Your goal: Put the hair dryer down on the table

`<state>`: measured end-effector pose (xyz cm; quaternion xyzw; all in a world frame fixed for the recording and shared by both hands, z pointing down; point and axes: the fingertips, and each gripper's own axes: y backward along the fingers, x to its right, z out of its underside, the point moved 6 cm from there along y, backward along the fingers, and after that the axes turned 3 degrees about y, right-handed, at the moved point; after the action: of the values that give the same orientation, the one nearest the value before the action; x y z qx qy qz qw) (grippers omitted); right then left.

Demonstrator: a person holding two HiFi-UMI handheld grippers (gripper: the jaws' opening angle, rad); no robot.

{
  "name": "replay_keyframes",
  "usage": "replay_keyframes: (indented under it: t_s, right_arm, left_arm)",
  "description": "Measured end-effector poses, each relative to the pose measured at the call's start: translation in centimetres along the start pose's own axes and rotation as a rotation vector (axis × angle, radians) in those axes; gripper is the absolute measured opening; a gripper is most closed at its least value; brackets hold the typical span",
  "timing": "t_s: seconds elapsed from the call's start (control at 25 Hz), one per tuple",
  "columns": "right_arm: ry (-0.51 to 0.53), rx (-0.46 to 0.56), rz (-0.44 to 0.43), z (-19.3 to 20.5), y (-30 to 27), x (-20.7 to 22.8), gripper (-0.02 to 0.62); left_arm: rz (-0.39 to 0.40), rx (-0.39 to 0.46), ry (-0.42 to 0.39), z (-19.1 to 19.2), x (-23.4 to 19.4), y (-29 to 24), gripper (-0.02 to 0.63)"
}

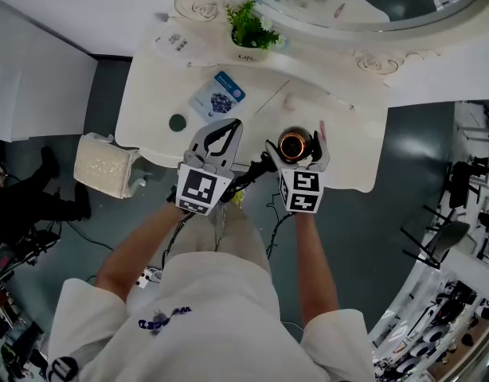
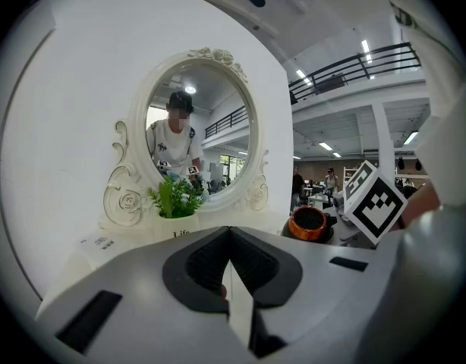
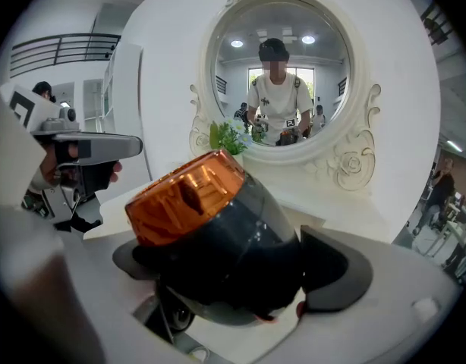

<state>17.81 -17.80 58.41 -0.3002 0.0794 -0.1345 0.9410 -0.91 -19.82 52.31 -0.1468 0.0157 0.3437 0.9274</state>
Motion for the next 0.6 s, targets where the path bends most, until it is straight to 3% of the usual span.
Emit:
replay_keyframes:
  t_s: [0.6]
  right_arm:
    - [0.102, 0.006, 0.012, -0.8, -2.5, -0.1, 0.552]
  left_arm:
    - [-0.006, -0.016, 0.009, 1.5, -0.7, -1.8, 0.009]
